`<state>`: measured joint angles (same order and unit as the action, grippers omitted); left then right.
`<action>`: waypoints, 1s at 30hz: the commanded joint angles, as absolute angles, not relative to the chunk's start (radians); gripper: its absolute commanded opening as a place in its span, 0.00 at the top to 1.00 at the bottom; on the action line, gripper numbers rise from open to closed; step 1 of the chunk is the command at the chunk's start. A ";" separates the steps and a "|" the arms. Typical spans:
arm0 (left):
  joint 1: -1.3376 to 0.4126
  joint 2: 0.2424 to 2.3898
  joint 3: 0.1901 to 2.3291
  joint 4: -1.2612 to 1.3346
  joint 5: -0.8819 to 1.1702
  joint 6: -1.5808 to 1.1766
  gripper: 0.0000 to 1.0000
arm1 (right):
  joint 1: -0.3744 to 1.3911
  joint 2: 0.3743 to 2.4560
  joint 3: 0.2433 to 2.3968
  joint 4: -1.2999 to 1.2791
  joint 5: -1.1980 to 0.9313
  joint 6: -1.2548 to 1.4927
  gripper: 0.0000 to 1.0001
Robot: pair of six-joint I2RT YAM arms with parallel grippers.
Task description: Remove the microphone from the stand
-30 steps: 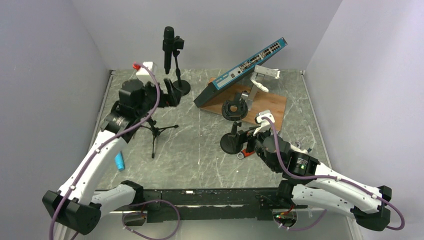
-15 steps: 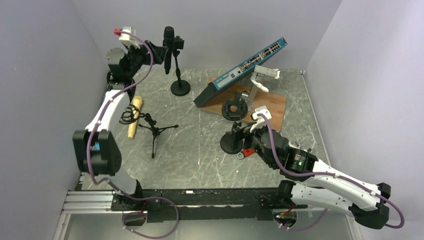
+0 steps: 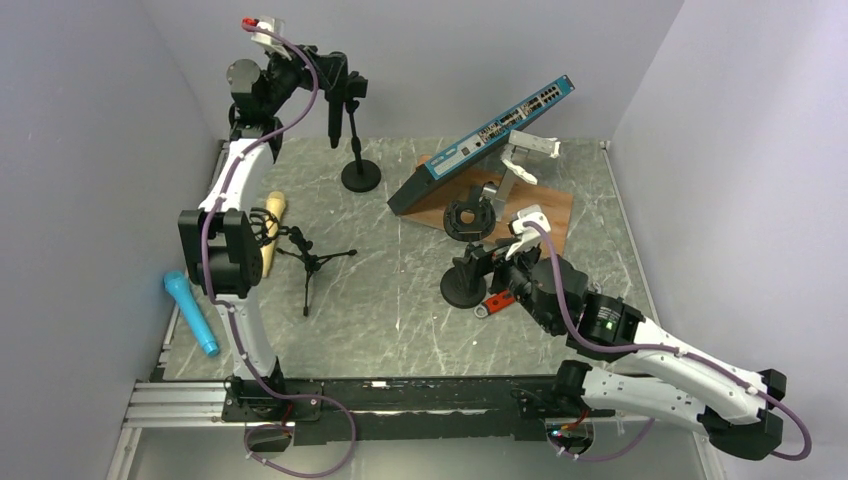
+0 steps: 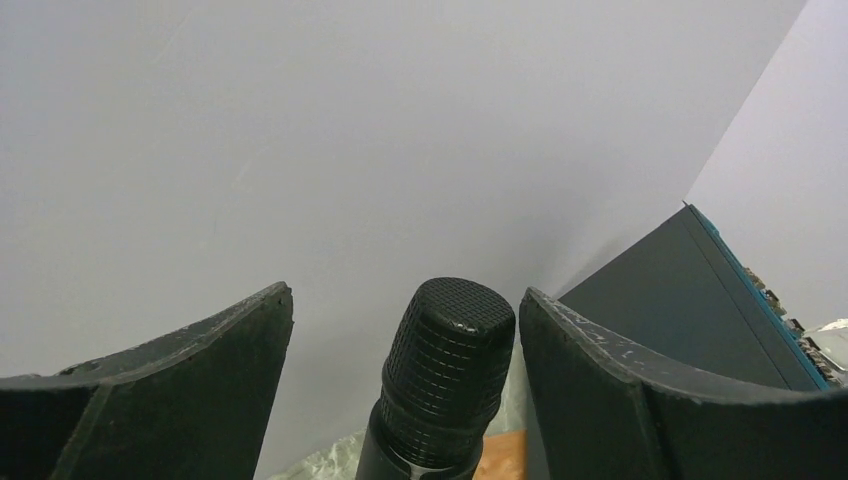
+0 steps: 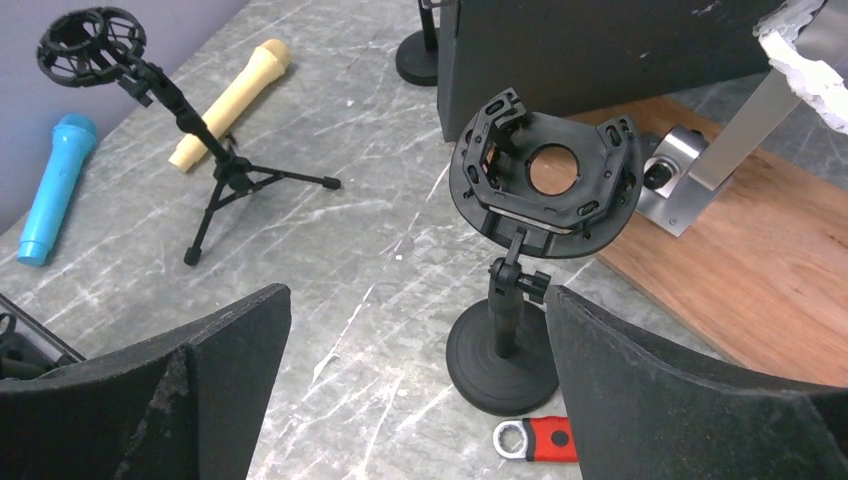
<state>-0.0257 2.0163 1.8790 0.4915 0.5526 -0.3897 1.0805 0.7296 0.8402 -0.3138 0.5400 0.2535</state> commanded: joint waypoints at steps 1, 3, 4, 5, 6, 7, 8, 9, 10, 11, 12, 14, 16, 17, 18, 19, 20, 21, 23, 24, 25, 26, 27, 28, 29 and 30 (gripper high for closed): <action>-0.035 2.016 1.885 0.517 0.583 -0.382 0.12 | 1.076 0.700 0.891 -0.321 0.540 0.236 0.00; -0.039 2.024 1.893 0.489 0.605 -0.364 0.07 | 1.077 0.691 0.890 -0.319 0.541 0.231 0.00; -0.042 2.028 1.896 0.480 0.612 -0.357 0.07 | 1.077 0.688 0.890 -0.319 0.541 0.228 0.00; -0.045 2.034 1.901 0.467 0.614 -0.351 0.07 | 1.076 0.688 0.892 -0.320 0.539 0.227 0.00; -0.050 2.041 1.908 0.454 0.613 -0.347 0.07 | 1.077 0.691 0.895 -0.322 0.539 0.226 0.00; -0.055 2.048 1.920 0.435 0.607 -0.340 0.10 | 1.075 0.693 0.899 -0.325 0.536 0.226 0.00; -0.062 2.054 1.932 0.412 0.607 -0.330 0.12 | 1.077 0.696 0.904 -0.328 0.533 0.227 0.00; -0.070 2.057 1.944 0.379 0.605 -0.313 0.17 | 1.076 0.698 0.906 -0.329 0.530 0.227 0.00; -0.080 2.055 1.950 0.351 0.592 -0.292 0.23 | 1.077 0.699 0.910 -0.331 0.527 0.228 0.00; -0.091 2.048 1.950 0.328 0.572 -0.268 0.29 | 1.077 0.699 0.910 -0.332 0.526 0.230 0.00; -0.101 2.036 1.945 0.305 0.548 -0.244 0.35 | 1.077 0.699 0.910 -0.334 0.525 0.230 0.00; -0.127 2.003 1.933 0.260 0.505 -0.205 0.45 | 1.076 0.694 0.909 -0.338 0.526 0.232 0.00; -0.149 1.959 1.908 0.224 0.459 -0.179 0.53 | 1.076 0.686 0.905 -0.340 0.528 0.233 0.00; -0.163 1.933 1.893 0.201 0.415 -0.164 0.63 | 1.077 0.681 0.902 -0.341 0.527 0.233 0.00; -0.178 1.906 1.883 0.168 0.354 -0.148 0.76 | 1.077 0.677 0.899 -0.341 0.525 0.232 0.00; -0.195 1.880 1.873 0.137 0.285 -0.140 0.89 | 1.076 0.674 0.898 -0.341 0.524 0.232 0.00; -0.210 1.854 1.863 0.108 0.227 -0.136 0.98 | 1.076 0.669 0.897 -0.341 0.522 0.233 0.00; -0.227 1.830 1.854 0.081 0.182 -0.135 1.00 | 1.076 0.665 0.896 -0.341 0.520 0.234 0.00; -0.257 1.787 1.842 0.033 0.120 -0.137 1.00 | 1.077 0.659 0.897 -0.340 0.517 0.239 0.00; -0.274 1.769 1.841 0.008 0.081 -0.140 1.00 | 1.076 0.657 0.899 -0.340 0.514 0.243 0.00; -0.290 1.751 1.843 -0.034 0.051 -0.148 1.00 | 1.077 0.655 0.901 -0.342 0.509 0.247 0.00; -0.307 1.732 1.844 -0.064 0.022 -0.154 1.00 | 1.077 0.654 0.902 -0.342 0.502 0.251 0.00; -0.325 1.713 1.840 -0.094 0.005 -0.164 1.00 | 1.075 0.652 0.901 -0.344 0.497 0.255 0.00; -0.346 1.681 1.827 -0.126 -0.052 -0.174 1.00 | 1.077 0.652 0.900 -0.348 0.495 0.261 0.00; -0.370 1.654 1.809 -0.138 -0.102 -0.179 1.00 | 1.077 0.651 0.900 -0.353 0.493 0.268 0.00; -0.394 1.627 1.787 -0.144 -0.143 -0.173 1.00 | 1.076 0.651 0.900 -0.359 0.492 0.274 0.00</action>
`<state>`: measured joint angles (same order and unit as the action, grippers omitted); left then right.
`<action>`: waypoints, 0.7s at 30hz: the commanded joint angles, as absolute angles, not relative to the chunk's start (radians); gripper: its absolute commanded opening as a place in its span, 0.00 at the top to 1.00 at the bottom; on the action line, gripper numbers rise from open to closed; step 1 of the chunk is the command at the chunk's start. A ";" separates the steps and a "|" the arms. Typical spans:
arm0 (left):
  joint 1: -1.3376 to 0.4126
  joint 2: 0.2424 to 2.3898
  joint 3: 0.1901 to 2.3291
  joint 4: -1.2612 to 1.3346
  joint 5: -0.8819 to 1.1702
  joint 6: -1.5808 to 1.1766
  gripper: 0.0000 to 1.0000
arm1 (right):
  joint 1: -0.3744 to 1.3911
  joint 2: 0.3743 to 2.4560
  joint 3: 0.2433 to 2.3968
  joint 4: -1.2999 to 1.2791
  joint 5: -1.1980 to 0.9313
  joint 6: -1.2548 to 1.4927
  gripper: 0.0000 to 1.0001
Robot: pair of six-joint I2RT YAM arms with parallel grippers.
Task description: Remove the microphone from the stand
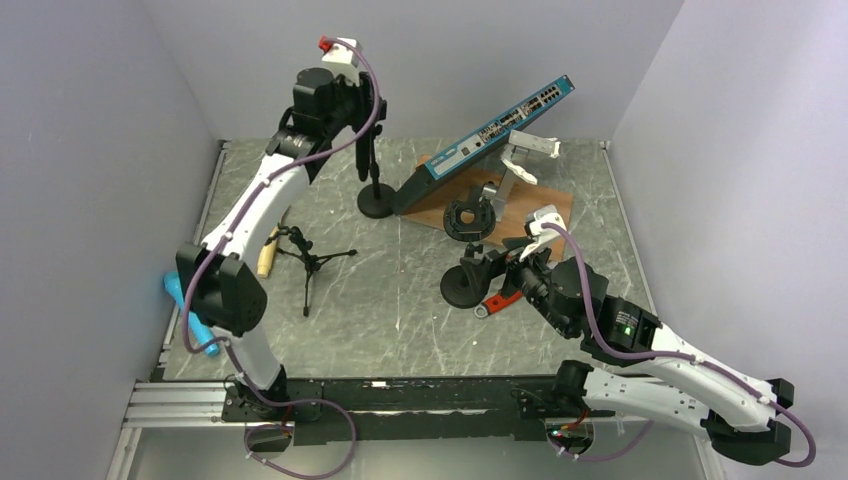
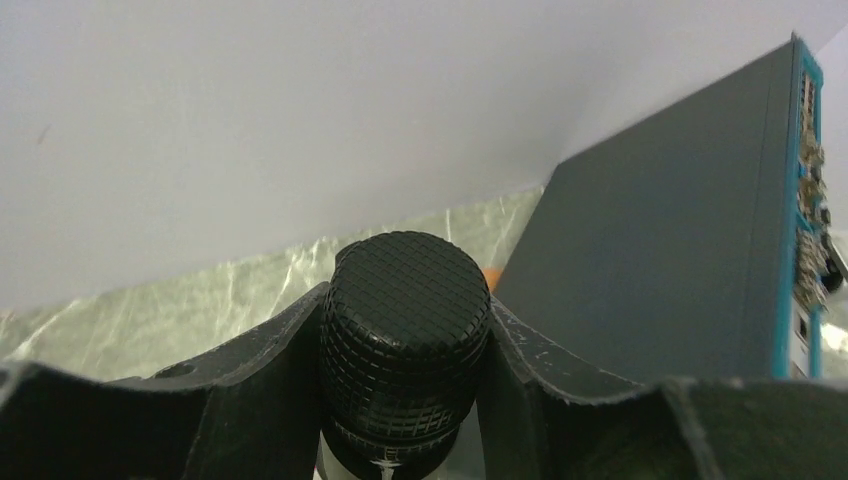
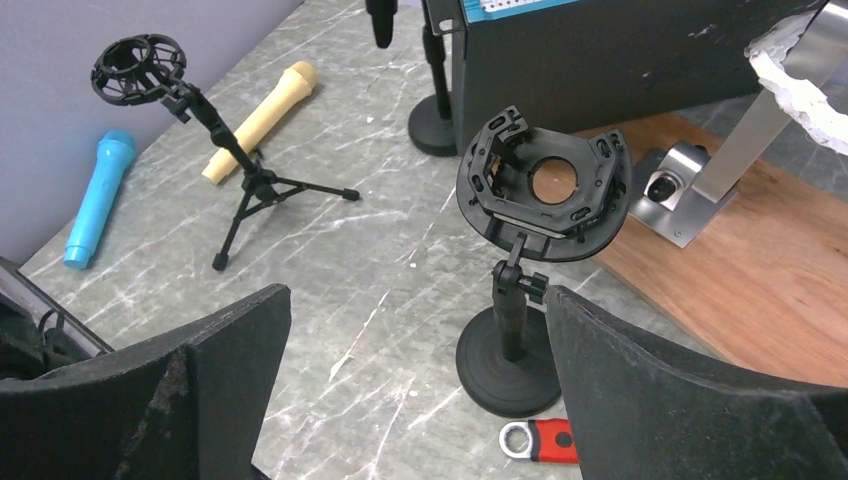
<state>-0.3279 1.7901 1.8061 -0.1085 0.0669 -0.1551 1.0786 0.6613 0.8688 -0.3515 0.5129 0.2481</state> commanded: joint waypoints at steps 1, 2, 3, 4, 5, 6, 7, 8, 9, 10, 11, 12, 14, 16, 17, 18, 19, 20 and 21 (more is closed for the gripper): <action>-0.422 1.604 1.767 -0.149 -0.183 -0.165 1.00 | 1.077 0.650 0.900 -0.364 0.490 0.282 0.00; -0.450 1.582 1.752 -0.158 -0.226 -0.149 1.00 | 1.076 0.648 0.899 -0.369 0.490 0.288 0.00; -0.477 1.563 1.740 -0.175 -0.271 -0.135 1.00 | 1.077 0.647 0.898 -0.374 0.490 0.295 0.00; -0.504 1.545 1.733 -0.197 -0.326 -0.139 1.00 | 1.077 0.646 0.899 -0.380 0.490 0.304 0.00; -0.524 1.529 1.723 -0.226 -0.369 -0.149 1.00 | 1.077 0.645 0.898 -0.385 0.491 0.308 0.00; -0.539 1.510 1.709 -0.254 -0.392 -0.190 1.00 | 1.077 0.645 0.897 -0.387 0.490 0.316 0.00; -0.552 1.490 1.687 -0.276 -0.403 -0.233 1.00 | 1.077 0.645 0.897 -0.391 0.489 0.319 0.00; -0.564 1.470 1.658 -0.291 -0.396 -0.278 1.00 | 1.076 0.648 0.897 -0.393 0.487 0.322 0.00; -0.577 1.448 1.635 -0.305 -0.387 -0.318 1.00 | 1.076 0.652 0.898 -0.393 0.486 0.323 0.00; -0.593 1.432 1.615 -0.317 -0.387 -0.350 1.00 | 1.076 0.658 0.899 -0.396 0.484 0.325 0.00; -0.613 1.418 1.602 -0.327 -0.387 -0.368 1.00 | 1.076 0.665 0.903 -0.400 0.481 0.326 0.00; -0.633 1.406 1.598 -0.340 -0.390 -0.381 1.00 | 1.076 0.673 0.908 -0.404 0.479 0.327 0.00; -0.681 1.384 1.600 -0.368 -0.404 -0.397 1.00 | 1.077 0.685 0.920 -0.417 0.476 0.328 0.00; -0.726 1.361 1.598 -0.392 -0.440 -0.395 1.00 | 1.076 0.691 0.929 -0.418 0.476 0.328 0.00; -0.751 1.348 1.591 -0.402 -0.461 -0.389 1.00 | 1.076 0.693 0.932 -0.418 0.476 0.329 0.00; -0.776 1.335 1.579 -0.410 -0.487 -0.383 1.00 | 1.077 0.695 0.933 -0.415 0.473 0.332 0.00; -0.799 1.318 1.552 -0.415 -0.507 -0.379 1.00 | 1.076 0.697 0.935 -0.410 0.469 0.334 0.00; -0.818 1.303 1.527 -0.414 -0.510 -0.371 1.00 | 1.077 0.698 0.936 -0.404 0.459 0.336 0.00; -0.830 1.283 1.501 -0.412 -0.498 -0.363 1.00 | 1.076 0.700 0.937 -0.396 0.446 0.339 0.00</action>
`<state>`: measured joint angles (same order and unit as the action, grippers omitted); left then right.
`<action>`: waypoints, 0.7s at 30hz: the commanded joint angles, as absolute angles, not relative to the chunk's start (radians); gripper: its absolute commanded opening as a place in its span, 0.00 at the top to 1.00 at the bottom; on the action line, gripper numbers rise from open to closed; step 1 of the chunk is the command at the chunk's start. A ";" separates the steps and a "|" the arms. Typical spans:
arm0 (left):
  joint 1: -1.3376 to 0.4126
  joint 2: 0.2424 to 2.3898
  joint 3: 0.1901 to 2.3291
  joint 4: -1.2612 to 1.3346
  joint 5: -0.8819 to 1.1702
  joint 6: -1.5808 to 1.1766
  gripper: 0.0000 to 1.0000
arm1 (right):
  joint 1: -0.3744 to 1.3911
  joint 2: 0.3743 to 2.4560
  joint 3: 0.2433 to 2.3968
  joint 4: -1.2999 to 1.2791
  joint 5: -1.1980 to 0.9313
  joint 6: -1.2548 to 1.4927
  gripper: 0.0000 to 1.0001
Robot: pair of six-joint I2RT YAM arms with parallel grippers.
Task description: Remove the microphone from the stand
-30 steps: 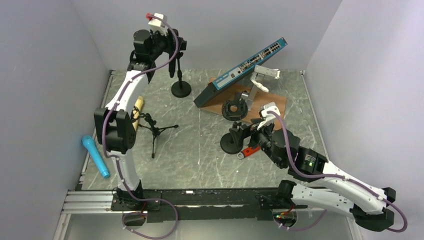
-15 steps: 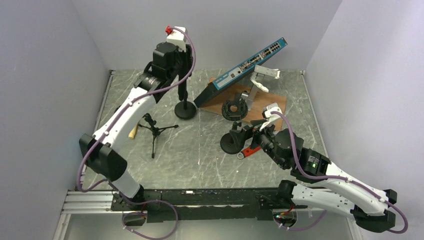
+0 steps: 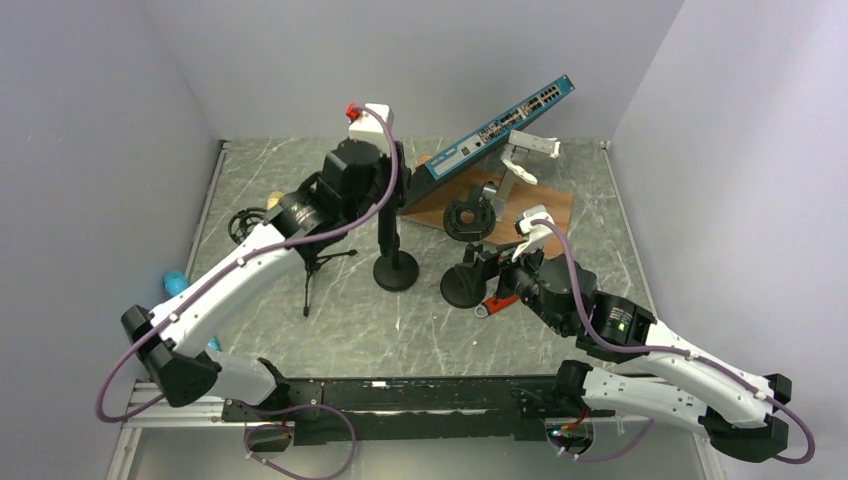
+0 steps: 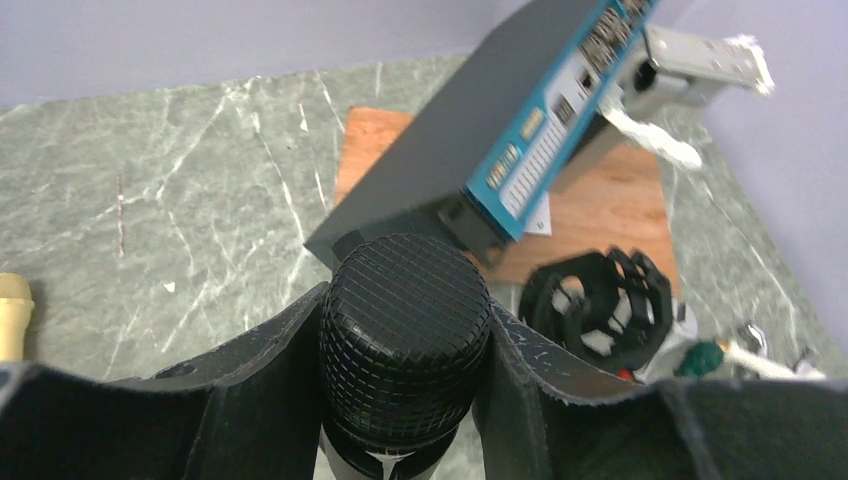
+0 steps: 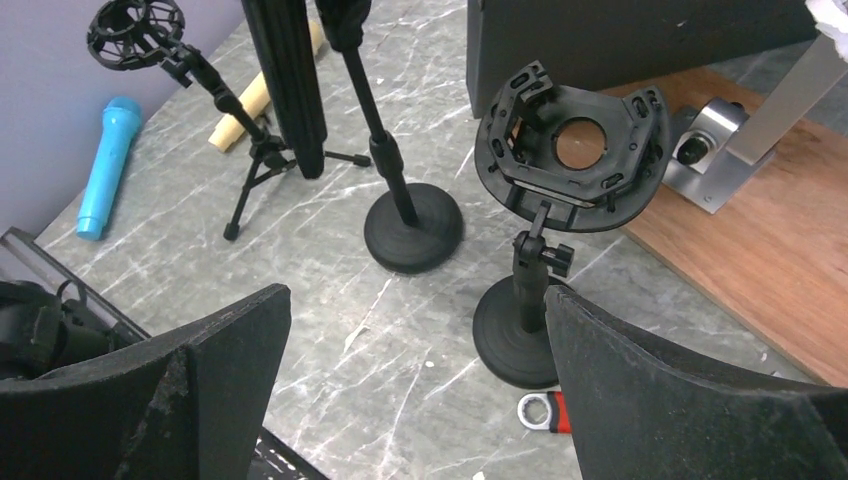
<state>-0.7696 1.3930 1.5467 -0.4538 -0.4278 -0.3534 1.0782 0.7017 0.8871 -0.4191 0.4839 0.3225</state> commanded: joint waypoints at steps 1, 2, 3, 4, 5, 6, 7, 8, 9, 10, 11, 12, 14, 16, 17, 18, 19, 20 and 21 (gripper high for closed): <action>-0.840 1.254 1.475 -0.415 -0.482 -0.359 1.00 | 1.076 0.703 0.938 -0.388 0.434 0.340 0.00; -0.849 1.233 1.449 -0.418 -0.469 -0.358 1.00 | 1.076 0.709 0.937 -0.377 0.419 0.338 0.00; -0.858 1.209 1.425 -0.420 -0.460 -0.356 1.00 | 1.076 0.715 0.935 -0.364 0.405 0.333 0.00; -0.866 1.184 1.400 -0.424 -0.447 -0.357 1.00 | 1.076 0.723 0.935 -0.354 0.397 0.329 0.00; -0.870 1.159 1.377 -0.428 -0.426 -0.359 1.00 | 1.077 0.734 0.941 -0.349 0.392 0.328 0.00; -0.872 1.129 1.354 -0.429 -0.402 -0.364 1.00 | 1.076 0.748 0.948 -0.349 0.388 0.330 0.00; -0.873 1.103 1.328 -0.430 -0.374 -0.364 1.00 | 1.076 0.764 0.959 -0.346 0.378 0.331 0.00; -0.872 1.070 1.304 -0.425 -0.347 -0.361 1.00 | 1.077 0.781 0.969 -0.341 0.361 0.329 0.00; -0.874 1.037 1.276 -0.417 -0.317 -0.359 1.00 | 1.077 0.799 0.979 -0.335 0.336 0.328 0.00; -0.873 1.007 1.250 -0.409 -0.292 -0.359 1.00 | 1.077 0.817 0.988 -0.325 0.308 0.324 0.00; -0.874 0.975 1.225 -0.404 -0.271 -0.363 1.00 | 1.076 0.837 0.997 -0.313 0.274 0.321 0.00; -0.874 0.947 1.202 -0.402 -0.259 -0.365 1.00 | 1.076 0.858 1.004 -0.302 0.238 0.327 0.00; -0.873 0.905 1.182 -0.413 -0.239 -0.361 1.00 | 1.076 0.899 1.019 -0.275 0.176 0.343 0.00; -0.873 0.881 1.195 -0.453 -0.232 -0.364 1.00 | 1.077 0.932 1.028 -0.238 0.124 0.372 0.00; -0.874 0.874 1.215 -0.488 -0.231 -0.367 1.00 | 1.077 0.947 1.029 -0.217 0.110 0.392 0.00; -0.873 0.868 1.230 -0.512 -0.226 -0.369 1.00 | 1.076 0.959 1.029 -0.191 0.098 0.414 0.00; -0.874 0.865 1.244 -0.530 -0.219 -0.371 1.00 | 1.077 0.973 1.028 -0.169 0.089 0.439 0.03; -0.874 0.861 1.257 -0.549 -0.210 -0.374 1.00 | 1.077 0.989 1.028 -0.146 0.078 0.465 0.05; -0.873 0.862 1.269 -0.565 -0.204 -0.381 1.00 | 1.076 1.013 1.033 -0.122 0.065 0.494 0.06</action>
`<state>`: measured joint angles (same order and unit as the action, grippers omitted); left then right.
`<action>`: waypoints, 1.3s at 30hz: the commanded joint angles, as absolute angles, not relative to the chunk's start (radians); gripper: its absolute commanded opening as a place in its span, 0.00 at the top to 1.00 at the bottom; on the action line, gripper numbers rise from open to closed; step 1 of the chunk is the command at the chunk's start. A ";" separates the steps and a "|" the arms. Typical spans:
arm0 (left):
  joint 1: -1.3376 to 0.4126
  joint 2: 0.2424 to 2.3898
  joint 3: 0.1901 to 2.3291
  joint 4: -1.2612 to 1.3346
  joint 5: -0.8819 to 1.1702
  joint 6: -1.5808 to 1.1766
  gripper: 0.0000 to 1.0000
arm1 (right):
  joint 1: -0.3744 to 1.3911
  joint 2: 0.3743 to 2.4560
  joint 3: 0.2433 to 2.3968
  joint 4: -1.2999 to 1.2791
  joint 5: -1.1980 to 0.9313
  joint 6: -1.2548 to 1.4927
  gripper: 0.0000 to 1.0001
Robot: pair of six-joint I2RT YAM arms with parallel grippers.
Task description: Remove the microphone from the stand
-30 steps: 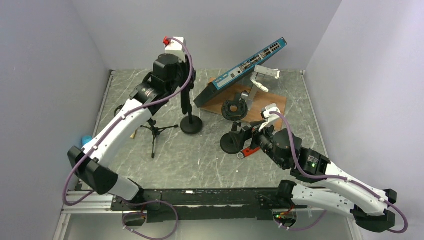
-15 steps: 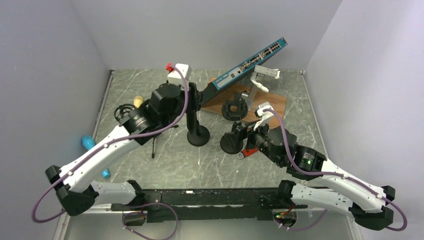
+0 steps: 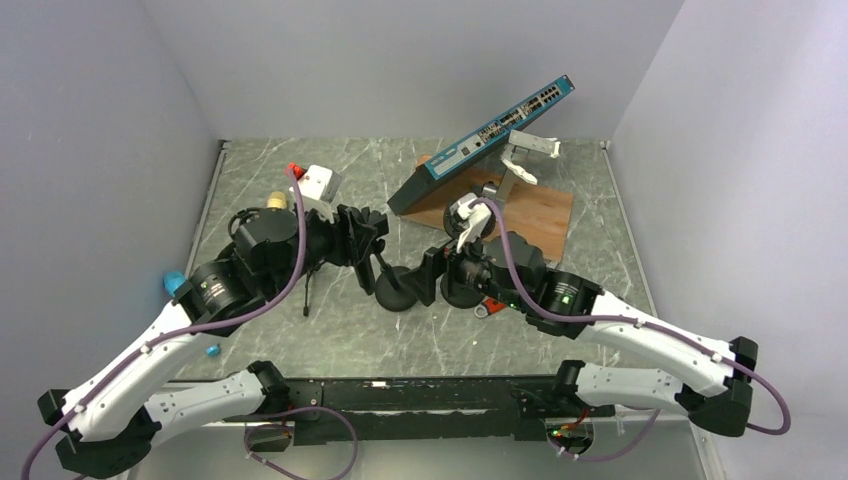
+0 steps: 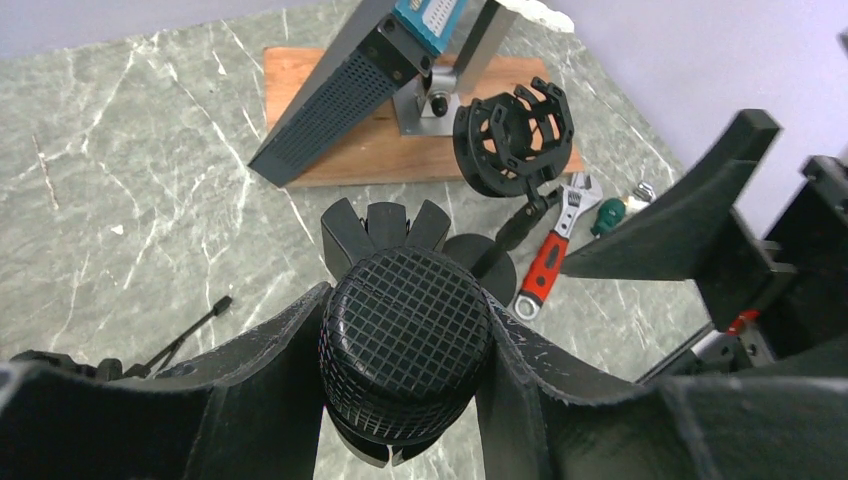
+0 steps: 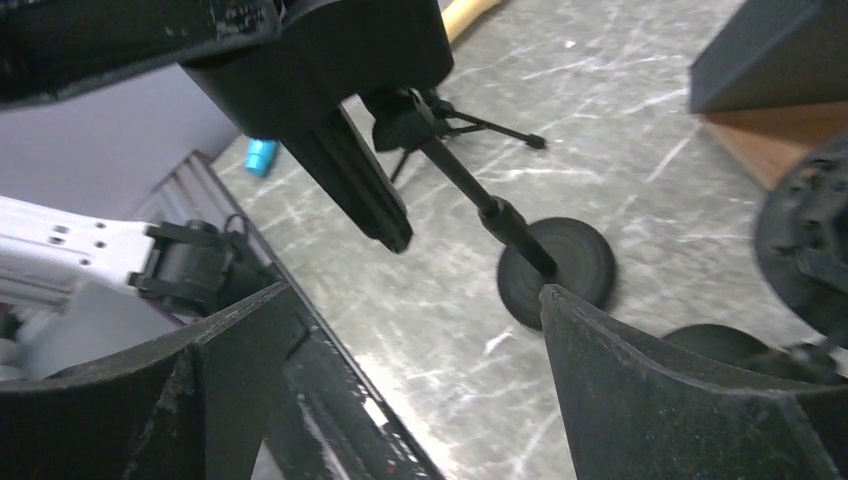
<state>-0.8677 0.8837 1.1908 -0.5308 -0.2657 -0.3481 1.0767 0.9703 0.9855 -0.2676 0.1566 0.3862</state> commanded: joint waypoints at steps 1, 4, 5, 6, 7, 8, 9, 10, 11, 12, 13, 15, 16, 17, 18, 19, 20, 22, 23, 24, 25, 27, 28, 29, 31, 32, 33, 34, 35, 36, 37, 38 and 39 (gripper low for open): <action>-0.873 0.861 1.277 -0.577 -0.195 -0.391 1.00 | 1.077 1.032 1.038 -0.108 0.051 0.512 0.08; -0.873 0.855 1.273 -0.579 -0.182 -0.403 1.00 | 1.077 1.084 1.058 -0.087 0.030 0.559 0.14; -0.873 0.854 1.270 -0.581 -0.180 -0.407 1.00 | 1.077 1.096 1.064 -0.087 0.030 0.567 0.15; -0.874 0.855 1.267 -0.581 -0.175 -0.411 1.00 | 1.078 1.105 1.067 -0.089 0.029 0.570 0.16; -0.874 0.857 1.269 -0.583 -0.172 -0.413 1.00 | 1.077 1.110 1.071 -0.093 0.030 0.573 0.17; -0.873 0.861 1.273 -0.585 -0.171 -0.415 1.00 | 1.077 1.110 1.071 -0.095 0.031 0.571 0.17; -0.874 0.865 1.285 -0.591 -0.172 -0.414 1.00 | 1.076 1.107 1.067 -0.092 0.031 0.570 0.17; -0.875 0.874 1.301 -0.598 -0.173 -0.412 1.00 | 1.076 1.104 1.063 -0.090 0.033 0.567 0.17; -0.874 0.886 1.315 -0.606 -0.177 -0.408 1.00 | 1.076 1.096 1.058 -0.089 0.034 0.563 0.17; -0.874 0.894 1.330 -0.614 -0.181 -0.406 1.00 | 1.077 1.091 1.054 -0.089 0.037 0.558 0.16; -0.875 0.905 1.342 -0.618 -0.184 -0.402 1.00 | 1.077 1.084 1.049 -0.086 0.041 0.553 0.16; -0.874 0.920 1.362 -0.618 -0.187 -0.389 1.00 | 1.077 1.071 1.041 -0.080 0.060 0.541 0.14; -0.875 0.926 1.368 -0.615 -0.185 -0.382 1.00 | 1.076 1.066 1.039 -0.080 0.072 0.536 0.13; -0.874 0.931 1.377 -0.612 -0.182 -0.368 1.00 | 1.077 1.064 1.037 -0.079 0.079 0.529 0.11; -0.875 0.937 1.384 -0.612 -0.173 -0.355 1.00 | 1.076 1.064 1.039 -0.081 0.086 0.522 0.11; -0.876 0.940 1.394 -0.610 -0.154 -0.340 1.00 | 1.075 1.064 1.041 -0.081 0.090 0.514 0.10; -0.875 0.941 1.400 -0.606 -0.127 -0.324 1.00 | 1.073 1.064 1.043 -0.080 0.086 0.500 0.08; -0.874 0.931 1.400 -0.591 -0.070 -0.292 1.00 | 1.071 1.066 1.047 -0.071 0.016 0.420 0.04; -0.875 0.923 1.395 -0.583 -0.037 -0.275 1.00 | 1.068 1.064 1.042 -0.057 -0.048 0.366 0.03; -0.874 0.913 1.382 -0.575 -0.006 -0.252 1.00 | 1.059 1.062 1.034 -0.042 -0.101 0.312 0.02; -0.874 0.901 1.370 -0.571 0.038 -0.223 1.00 | 1.046 1.060 1.025 -0.032 -0.160 0.263 0.02; -0.873 0.872 1.344 -0.574 0.112 -0.152 1.00 | 1.014 1.059 1.025 -0.039 -0.269 0.181 0.02; -0.874 0.858 1.329 -0.582 0.142 -0.117 1.00 | 0.994 1.061 1.031 -0.050 -0.323 0.143 0.02; -0.874 0.838 1.315 -0.591 0.159 -0.084 1.00 | 0.975 1.060 1.034 -0.061 -0.369 0.098 0.02; -0.873 0.813 1.299 -0.619 0.162 -0.037 1.00 | 0.941 1.061 1.045 -0.079 -0.460 0.041 0.01; -0.873 0.803 1.296 -0.632 0.167 -0.018 1.00 | 0.925 1.066 1.056 -0.094 -0.508 0.015 0.01; -0.874 0.796 1.294 -0.640 0.179 0.005 1.00 | 0.911 1.071 1.069 -0.115 -0.554 -0.019 0.01; -0.874 0.790 1.295 -0.645 0.196 0.034 1.00 | 0.900 1.076 1.078 -0.127 -0.583 -0.046 0.01; -0.873 0.788 1.296 -0.646 0.221 0.042 1.00 | 0.887 1.080 1.083 -0.130 -0.615 -0.066 0.01; -0.873 0.786 1.298 -0.645 0.249 0.048 1.00 | 0.871 1.083 1.086 -0.127 -0.689 -0.085 0.01; -0.874 0.785 1.299 -0.641 0.275 0.048 1.00 | 0.854 1.090 1.086 -0.117 -0.732 -0.099 0.01; -0.873 0.785 1.296 -0.632 0.290 0.042 1.00 | 0.840 1.098 1.086 -0.100 -0.835 -0.107 0.01; -0.873 0.783 1.292 -0.614 0.296 0.035 1.00 | 0.833 1.109 1.089 -0.084 -0.894 -0.111 0.01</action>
<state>-0.8719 0.7990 1.2793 -0.7437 0.1879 -0.0162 0.8673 1.0897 1.0370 -0.1333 -0.5724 0.0013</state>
